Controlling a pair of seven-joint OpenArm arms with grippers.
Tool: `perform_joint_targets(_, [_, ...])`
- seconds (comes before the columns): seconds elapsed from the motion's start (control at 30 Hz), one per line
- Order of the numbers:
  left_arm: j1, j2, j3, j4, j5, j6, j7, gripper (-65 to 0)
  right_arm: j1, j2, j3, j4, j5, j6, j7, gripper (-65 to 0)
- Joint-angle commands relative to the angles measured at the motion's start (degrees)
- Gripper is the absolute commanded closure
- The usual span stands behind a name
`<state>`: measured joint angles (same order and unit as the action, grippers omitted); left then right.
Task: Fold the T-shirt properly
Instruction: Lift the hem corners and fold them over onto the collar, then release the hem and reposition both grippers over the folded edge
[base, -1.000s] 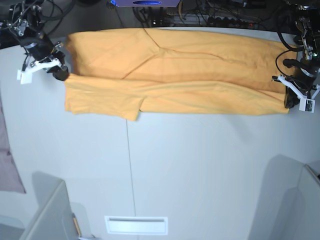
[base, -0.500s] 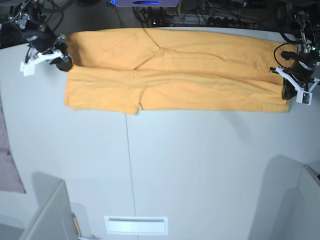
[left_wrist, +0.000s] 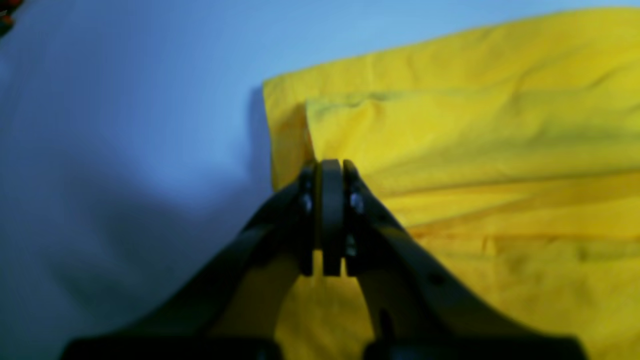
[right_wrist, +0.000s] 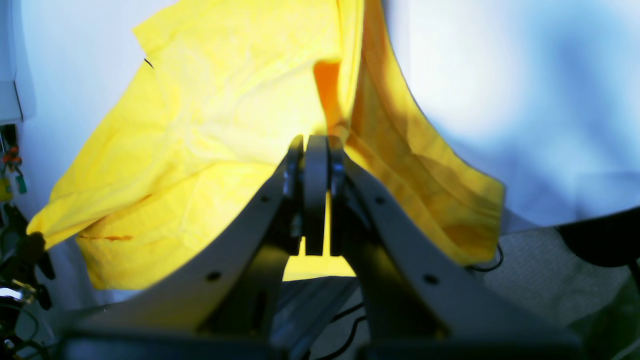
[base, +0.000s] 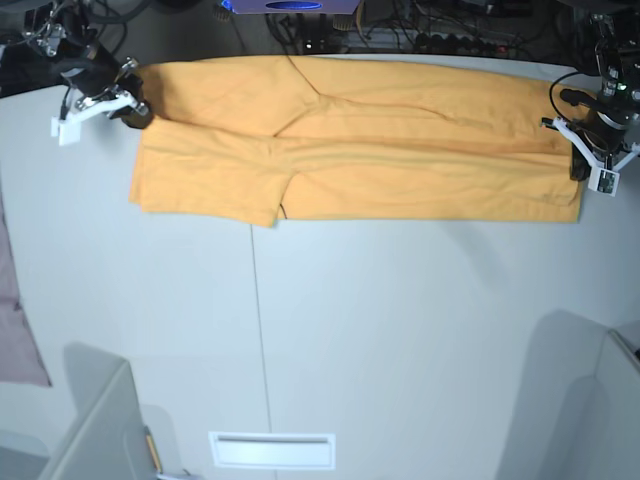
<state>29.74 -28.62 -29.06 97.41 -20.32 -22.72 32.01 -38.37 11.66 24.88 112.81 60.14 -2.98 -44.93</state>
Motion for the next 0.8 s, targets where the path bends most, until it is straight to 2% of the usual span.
perform_joint_targets(0.0, [-0.2, -1.1, -0.7, 0.9, -0.4, 0.3, -1.5, 0.0, -0.1, 0.6, 0.4, 0.6, 0.7, 0.7, 0.6, 0.0])
perform_joint_targets(0.67, [1.0, -1.6, 0.0, -2.7, 0.2, 0.3, -1.2, 0.0, 1.0, 0.5, 0.3, -3.1, -1.2, 0.6, 0.3, 0.0])
perform_joint_targets(0.77, [0.9, -1.7, -0.2, -3.6, 0.2, 0.3, -1.2, 0.0, 2.1, 0.5, 0.3, -3.6, -1.2, 0.5, -2.1, -1.5])
